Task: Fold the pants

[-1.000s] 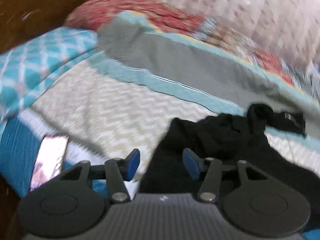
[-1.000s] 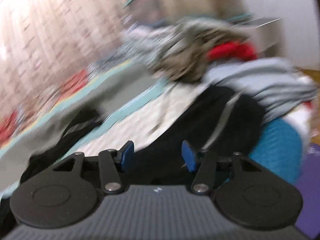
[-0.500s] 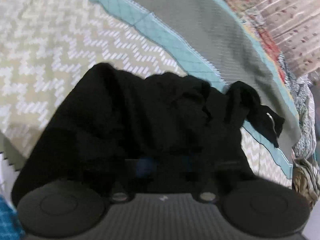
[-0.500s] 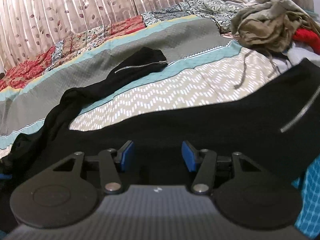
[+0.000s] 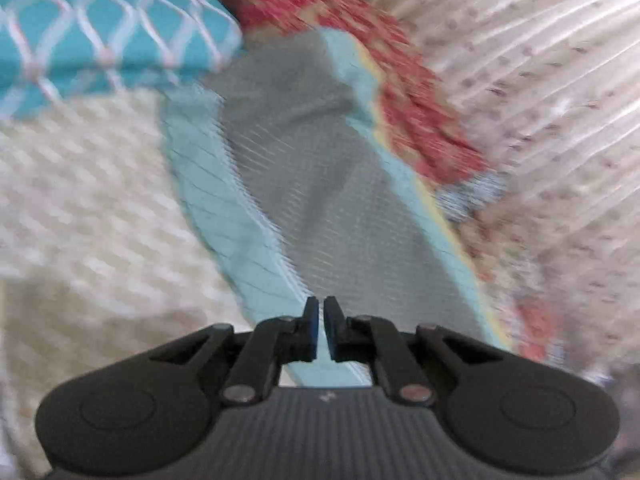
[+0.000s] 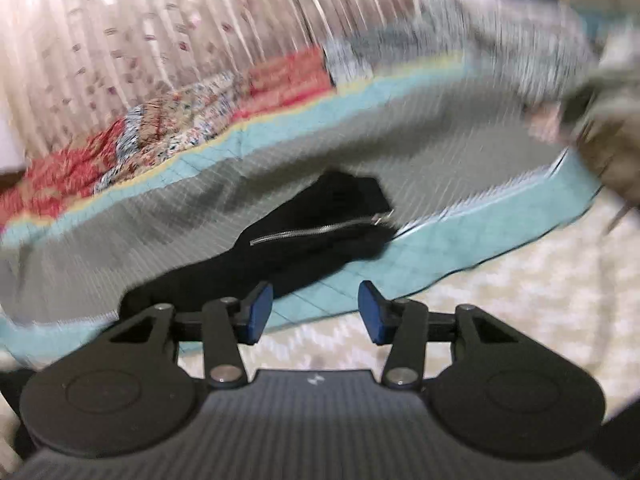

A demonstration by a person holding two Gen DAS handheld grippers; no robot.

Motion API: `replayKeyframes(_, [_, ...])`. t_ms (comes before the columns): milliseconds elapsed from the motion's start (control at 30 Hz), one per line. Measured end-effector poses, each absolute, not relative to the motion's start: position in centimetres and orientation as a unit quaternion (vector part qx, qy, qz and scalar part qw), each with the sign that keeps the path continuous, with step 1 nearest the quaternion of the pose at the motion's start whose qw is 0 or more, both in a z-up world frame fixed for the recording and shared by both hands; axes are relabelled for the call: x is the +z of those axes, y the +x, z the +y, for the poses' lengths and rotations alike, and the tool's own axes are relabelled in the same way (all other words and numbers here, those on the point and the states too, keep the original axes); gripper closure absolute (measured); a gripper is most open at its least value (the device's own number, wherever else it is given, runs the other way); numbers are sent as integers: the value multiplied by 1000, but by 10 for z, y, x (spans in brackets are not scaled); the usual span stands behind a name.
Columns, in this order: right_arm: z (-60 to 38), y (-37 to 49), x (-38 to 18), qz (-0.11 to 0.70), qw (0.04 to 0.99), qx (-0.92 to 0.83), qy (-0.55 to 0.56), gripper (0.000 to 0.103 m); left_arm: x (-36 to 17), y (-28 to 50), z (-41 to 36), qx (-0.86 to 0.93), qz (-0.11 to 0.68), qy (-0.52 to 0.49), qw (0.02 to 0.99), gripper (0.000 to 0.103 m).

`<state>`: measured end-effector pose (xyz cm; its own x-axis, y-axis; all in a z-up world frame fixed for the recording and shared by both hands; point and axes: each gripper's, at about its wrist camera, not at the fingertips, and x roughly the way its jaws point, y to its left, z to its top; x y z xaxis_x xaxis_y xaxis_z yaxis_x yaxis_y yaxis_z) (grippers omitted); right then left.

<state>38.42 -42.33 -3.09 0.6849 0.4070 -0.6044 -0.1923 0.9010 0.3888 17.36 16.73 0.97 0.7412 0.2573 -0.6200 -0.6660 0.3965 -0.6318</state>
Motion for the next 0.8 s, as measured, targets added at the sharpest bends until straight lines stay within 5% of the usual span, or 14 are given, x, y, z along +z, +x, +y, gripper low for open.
replayKeyframes(100, [-414,372,-66,404,866,152,252,53,-10,188,133,275,265,-418,825,65])
replayKeyframes(200, [-417,399,-96,422,838,99,331,52,-24,188,103,229,292,-360,856,57])
replayKeyframes(333, [-440,415,-116,434,805,82,397,52,-16,191,37,210,308,-104,922,24])
replayKeyframes(467, [-439,425,-121,436,798,80,409,52,-24,179,-42,130,307,142,932,17])
replayKeyframes(567, [-435,410,-134,435,791,73,423,52,-44,176,-84,66,317,231,917,15])
replayKeyframes(667, [-427,387,-143,431,792,63,429,52,-77,182,-108,71,334,289,895,20])
replayKeyframes(700, [-429,357,-152,431,795,55,423,62,-89,187,-109,86,348,301,884,27])
replayKeyframes(733, [-426,341,-159,435,799,50,412,85,-97,195,-105,102,367,301,874,54])
replayKeyframes(767, [-427,333,-157,442,803,49,397,84,-99,197,-95,115,384,289,870,75])
replayKeyframes(800, [-430,327,-150,441,809,45,386,86,-98,202,-86,124,392,270,870,82])
